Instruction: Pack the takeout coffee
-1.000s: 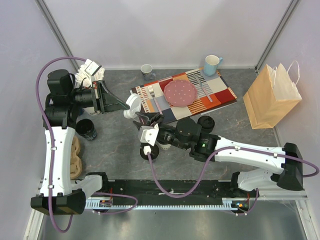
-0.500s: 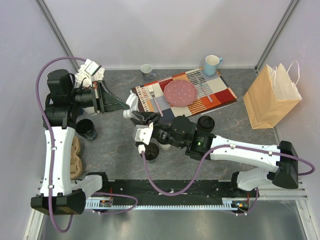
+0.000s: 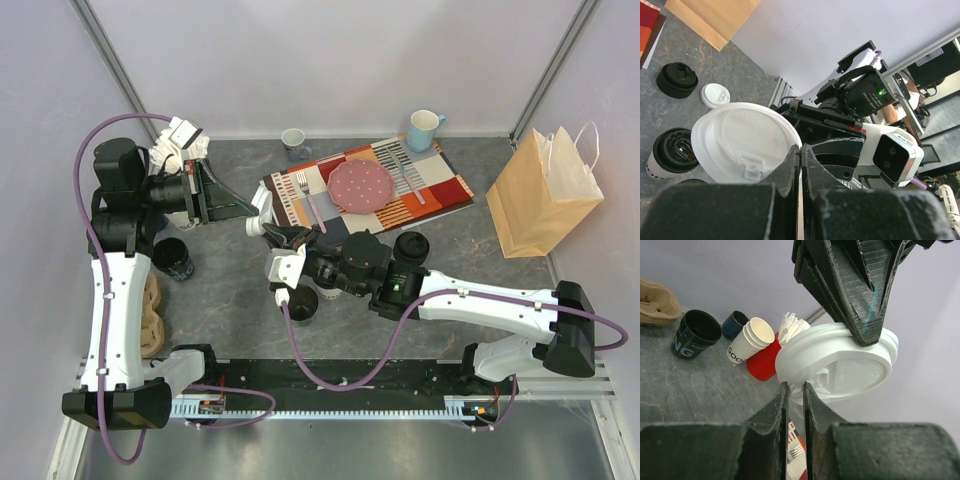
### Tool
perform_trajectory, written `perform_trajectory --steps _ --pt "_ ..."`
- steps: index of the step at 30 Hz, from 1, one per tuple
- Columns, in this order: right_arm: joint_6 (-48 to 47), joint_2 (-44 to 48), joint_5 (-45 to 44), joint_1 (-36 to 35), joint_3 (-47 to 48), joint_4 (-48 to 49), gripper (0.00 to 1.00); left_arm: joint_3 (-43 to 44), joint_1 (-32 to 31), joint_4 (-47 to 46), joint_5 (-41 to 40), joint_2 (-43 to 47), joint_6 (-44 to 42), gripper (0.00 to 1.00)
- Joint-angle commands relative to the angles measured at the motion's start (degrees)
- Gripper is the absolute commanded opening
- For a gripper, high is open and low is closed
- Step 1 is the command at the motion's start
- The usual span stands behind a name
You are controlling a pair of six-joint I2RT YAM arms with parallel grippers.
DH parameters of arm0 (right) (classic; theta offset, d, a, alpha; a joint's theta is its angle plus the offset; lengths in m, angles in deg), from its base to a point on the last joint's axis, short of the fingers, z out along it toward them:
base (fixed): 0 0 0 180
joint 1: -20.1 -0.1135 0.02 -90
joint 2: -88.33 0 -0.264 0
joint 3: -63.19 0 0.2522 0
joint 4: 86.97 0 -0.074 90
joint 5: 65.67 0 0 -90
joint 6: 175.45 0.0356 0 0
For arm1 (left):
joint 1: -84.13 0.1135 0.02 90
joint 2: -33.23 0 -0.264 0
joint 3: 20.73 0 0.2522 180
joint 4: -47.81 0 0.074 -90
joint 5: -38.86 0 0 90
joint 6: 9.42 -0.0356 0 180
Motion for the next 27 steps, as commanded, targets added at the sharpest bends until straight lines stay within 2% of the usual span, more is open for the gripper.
perform_trajectory --steps 1,5,6,7,9,10,12,13,16,17,20,27 --pt "1.5 0.9 -0.3 -0.2 0.8 1.2 0.01 -1.2 0.1 -4.0 2.7 0.4 3.7 0.02" --pt "1.4 2.6 -0.1 -0.2 0.0 -2.8 0.00 -3.3 0.4 -6.5 1.5 -0.1 5.7 0.03" --pt "1.3 3.0 -0.1 -0.2 0.2 -4.4 0.00 -3.7 0.5 -6.7 1.2 -0.5 6.3 0.06" --pt "1.3 3.2 0.1 -0.2 0.6 -8.0 0.00 -4.8 0.7 -6.8 0.7 -0.6 6.5 0.19" --pt "1.4 3.3 0.1 -0.2 1.3 -13.1 0.00 -5.9 1.3 -6.9 -1.1 -1.4 7.1 0.38" --pt "1.3 3.5 0.0 -0.2 1.4 -14.7 0.00 -6.7 1.7 -6.9 -1.6 -1.7 7.0 0.52" --pt "1.2 3.8 -0.5 -0.2 1.4 -18.9 0.00 -7.0 2.8 -5.4 -4.0 -2.1 5.8 0.61" --pt "1.1 3.9 -0.7 -0.2 1.3 -20.7 0.00 -6.5 3.2 -3.0 -5.3 -2.2 4.6 0.69" --pt "1.5 4.1 -0.3 -0.2 1.4 -25.3 0.00 -4.8 3.6 1.8 -11.7 -1.9 -1.2 0.78" --pt "1.5 4.1 0.1 -0.2 1.5 -26.4 0.00 -4.1 3.8 5.5 -15.5 -1.9 -4.5 0.80" --pt "1.6 3.7 0.8 -0.2 2.2 -31.0 0.00 -2.5 3.8 9.3 -20.8 -1.4 -9.2 0.82" --pt "2.9 1.6 0.1 -0.1 4.1 -36.1 0.00 -4.9 3.9 11.2 -24.4 -1.1 -13.0 0.80"
